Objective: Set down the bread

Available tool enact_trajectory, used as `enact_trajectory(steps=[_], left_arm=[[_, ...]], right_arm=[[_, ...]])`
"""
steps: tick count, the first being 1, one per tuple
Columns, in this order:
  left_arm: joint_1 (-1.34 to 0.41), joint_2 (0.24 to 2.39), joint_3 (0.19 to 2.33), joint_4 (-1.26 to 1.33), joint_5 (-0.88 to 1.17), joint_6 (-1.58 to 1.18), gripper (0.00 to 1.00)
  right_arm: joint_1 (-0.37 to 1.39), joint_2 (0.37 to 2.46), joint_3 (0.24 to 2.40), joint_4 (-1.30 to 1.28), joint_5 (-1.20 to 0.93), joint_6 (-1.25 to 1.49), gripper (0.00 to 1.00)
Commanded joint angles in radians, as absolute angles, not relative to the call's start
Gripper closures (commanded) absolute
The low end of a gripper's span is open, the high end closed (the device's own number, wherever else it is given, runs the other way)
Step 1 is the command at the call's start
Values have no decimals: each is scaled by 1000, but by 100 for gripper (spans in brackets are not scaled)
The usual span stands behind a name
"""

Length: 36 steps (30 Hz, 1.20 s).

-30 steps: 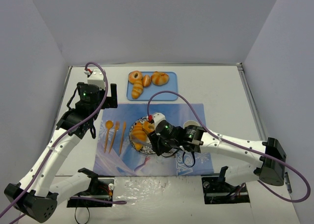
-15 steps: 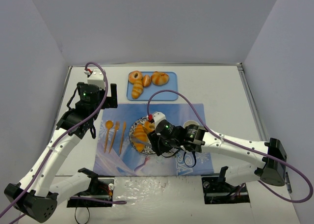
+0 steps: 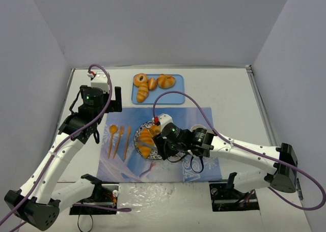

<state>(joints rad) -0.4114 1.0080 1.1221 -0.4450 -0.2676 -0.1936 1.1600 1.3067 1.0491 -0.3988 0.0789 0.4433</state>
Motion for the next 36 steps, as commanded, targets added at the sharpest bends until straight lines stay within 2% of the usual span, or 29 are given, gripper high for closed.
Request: enact_trajectory(steps=[1,12,30,36], left_arm=[[-420,1003,1164,-399,-287,-183,3],[-422,1005,1163,-399,-290,-183,3],[-426,1000,1164,-399,-295,-179,3],[-426,997,1164,-399,-293,-179,3]], right_arm=[[1167,1268,1123,-409,146,434,47],[1107,1269,1169,-428,229,420,44],[710,1297,1227,-374,162,341,43],[496,1303,1209,-312,121,354,43]])
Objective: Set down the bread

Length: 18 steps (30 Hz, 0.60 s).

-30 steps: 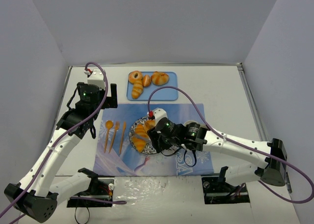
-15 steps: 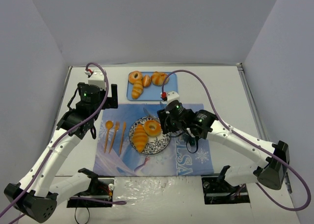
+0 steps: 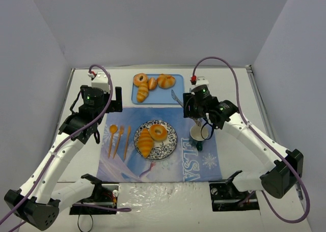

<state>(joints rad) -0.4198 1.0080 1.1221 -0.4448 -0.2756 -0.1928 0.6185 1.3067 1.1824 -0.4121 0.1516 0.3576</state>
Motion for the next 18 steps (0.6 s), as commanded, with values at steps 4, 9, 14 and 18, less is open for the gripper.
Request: enact_trajectory(steps=[4,9,14,18], left_arm=[[-426,993,1166,-400,-289,-179,3],[-426,989,1164,-399,-287,-180,3],[-426,987,1163,-397,-289,-180,3],[-428,987,1163,-394,-288,-179,3]], right_arm=[[344,1347,1217,-281,125,347,42],[158,1462,1257,-244,120,337,42],[17,1600,1308,-193,97,347,42],[-51,1708,1369,-182,99,359,43]])
